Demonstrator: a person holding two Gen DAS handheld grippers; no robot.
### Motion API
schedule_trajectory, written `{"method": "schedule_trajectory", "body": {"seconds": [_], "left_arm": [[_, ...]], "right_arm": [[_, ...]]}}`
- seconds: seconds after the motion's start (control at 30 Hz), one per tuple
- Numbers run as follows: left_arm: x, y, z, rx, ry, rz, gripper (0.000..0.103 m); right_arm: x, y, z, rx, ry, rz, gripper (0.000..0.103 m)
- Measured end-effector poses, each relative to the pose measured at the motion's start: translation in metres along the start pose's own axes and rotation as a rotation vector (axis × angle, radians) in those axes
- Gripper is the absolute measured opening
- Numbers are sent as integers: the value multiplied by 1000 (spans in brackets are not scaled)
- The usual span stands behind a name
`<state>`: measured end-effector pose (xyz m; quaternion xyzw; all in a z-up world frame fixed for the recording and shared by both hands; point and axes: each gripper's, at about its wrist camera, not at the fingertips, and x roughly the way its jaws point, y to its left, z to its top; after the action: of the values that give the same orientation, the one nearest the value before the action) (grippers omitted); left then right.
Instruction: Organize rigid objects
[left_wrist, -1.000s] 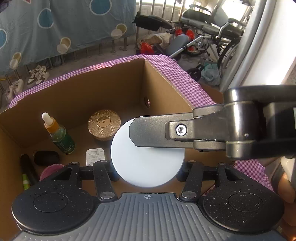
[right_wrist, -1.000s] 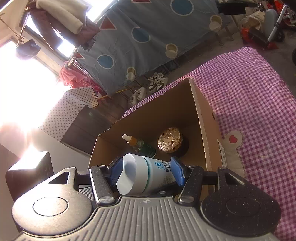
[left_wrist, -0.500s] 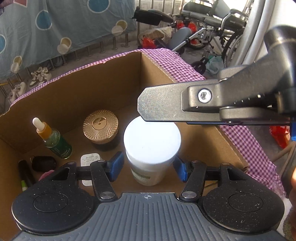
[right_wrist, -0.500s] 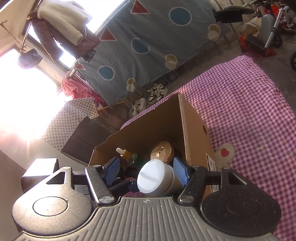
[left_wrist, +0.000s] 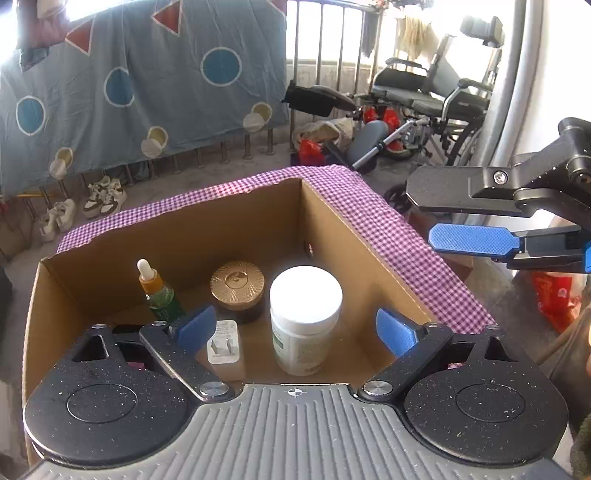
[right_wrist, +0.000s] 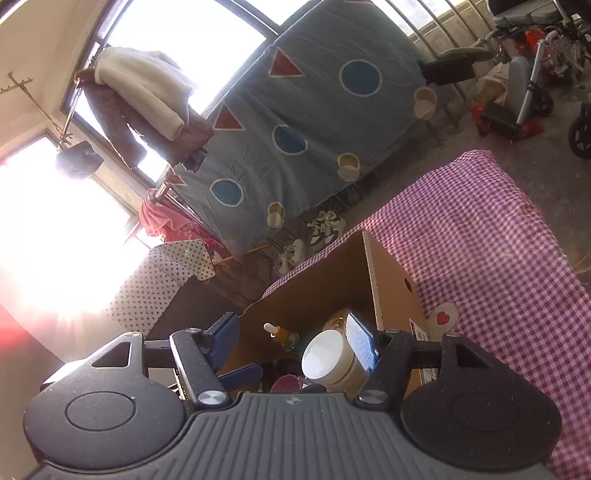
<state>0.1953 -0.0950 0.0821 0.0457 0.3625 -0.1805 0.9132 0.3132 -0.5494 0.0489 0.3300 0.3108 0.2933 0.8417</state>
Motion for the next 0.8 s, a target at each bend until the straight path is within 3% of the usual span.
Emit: {"method": "schedule_trajectory", "body": {"seconds": [0.2, 0.4, 0.6, 0.8], "left_arm": [[-51, 25, -5, -73, -82, -4, 103], [-75, 43, -21, -146, -128, 96, 103], [-74, 55, -37, -214, -88, 248, 103], [-66, 67, -50, -237, -40, 276, 103]], "right_arm": [[-40, 28, -18, -74, -59, -40, 83], [-56, 59, -47, -202, -77, -169, 100], [-33, 85, -81, -347, -25, -307, 103], [5, 100, -103, -459, 45, -446, 103]]}}
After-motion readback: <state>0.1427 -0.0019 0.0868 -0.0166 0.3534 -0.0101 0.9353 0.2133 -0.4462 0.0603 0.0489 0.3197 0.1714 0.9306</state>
